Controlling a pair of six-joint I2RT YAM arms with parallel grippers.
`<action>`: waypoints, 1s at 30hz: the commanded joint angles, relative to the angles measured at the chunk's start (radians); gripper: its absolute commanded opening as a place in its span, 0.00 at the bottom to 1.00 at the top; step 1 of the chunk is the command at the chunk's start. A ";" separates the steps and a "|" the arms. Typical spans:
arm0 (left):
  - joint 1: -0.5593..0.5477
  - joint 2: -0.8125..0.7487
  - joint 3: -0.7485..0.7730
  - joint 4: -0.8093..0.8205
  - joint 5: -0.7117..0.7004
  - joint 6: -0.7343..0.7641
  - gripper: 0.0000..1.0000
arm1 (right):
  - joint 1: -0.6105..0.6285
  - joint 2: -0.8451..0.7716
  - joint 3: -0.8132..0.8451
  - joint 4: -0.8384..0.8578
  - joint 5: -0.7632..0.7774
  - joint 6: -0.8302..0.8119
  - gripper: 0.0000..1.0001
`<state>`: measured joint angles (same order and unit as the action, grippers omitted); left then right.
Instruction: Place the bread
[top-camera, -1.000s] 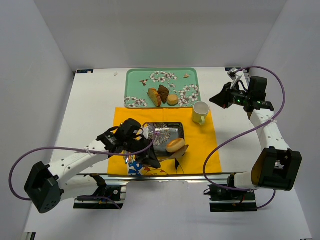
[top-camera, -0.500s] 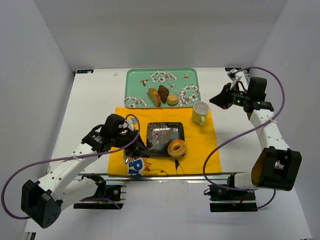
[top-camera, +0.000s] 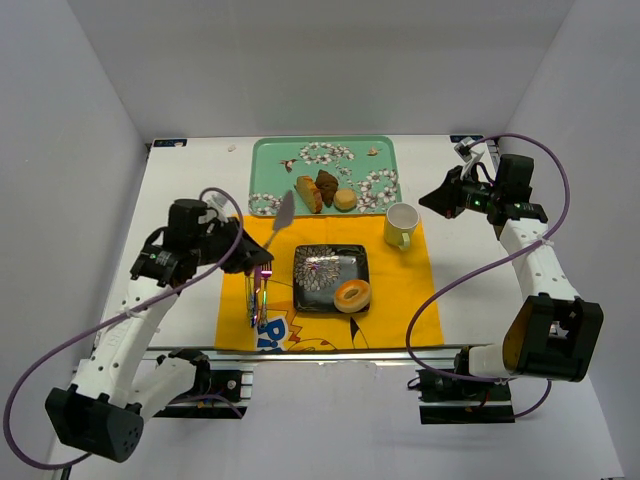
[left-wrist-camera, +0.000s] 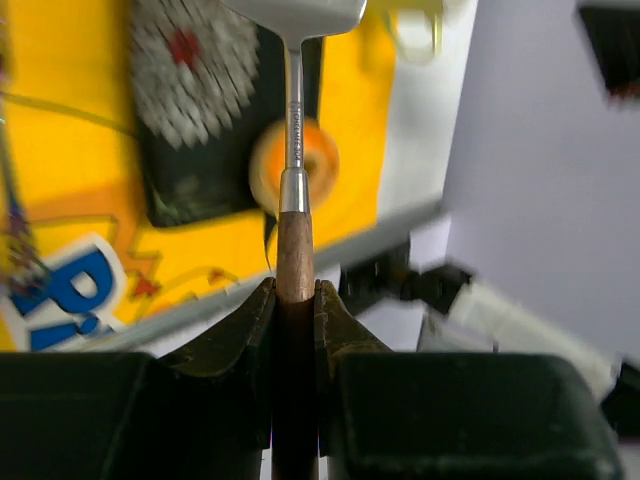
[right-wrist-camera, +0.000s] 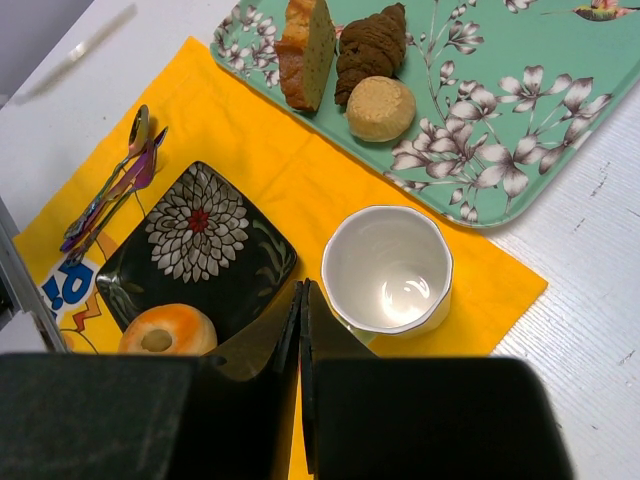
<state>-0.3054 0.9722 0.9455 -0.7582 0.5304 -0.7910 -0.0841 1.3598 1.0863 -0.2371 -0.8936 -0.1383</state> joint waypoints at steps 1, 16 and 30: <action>0.128 -0.023 0.047 -0.030 -0.140 0.038 0.00 | -0.003 -0.030 0.001 0.012 -0.021 -0.001 0.05; 0.422 0.446 0.078 0.123 -0.517 0.582 0.00 | -0.003 -0.025 0.003 0.007 -0.053 -0.040 0.09; 0.523 0.568 0.049 0.177 -0.491 0.674 0.53 | -0.003 -0.037 0.000 -0.056 -0.123 -0.138 0.67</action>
<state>0.2020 1.5795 0.9825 -0.5953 0.0399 -0.1211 -0.0841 1.3537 1.0824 -0.2775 -0.9684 -0.2359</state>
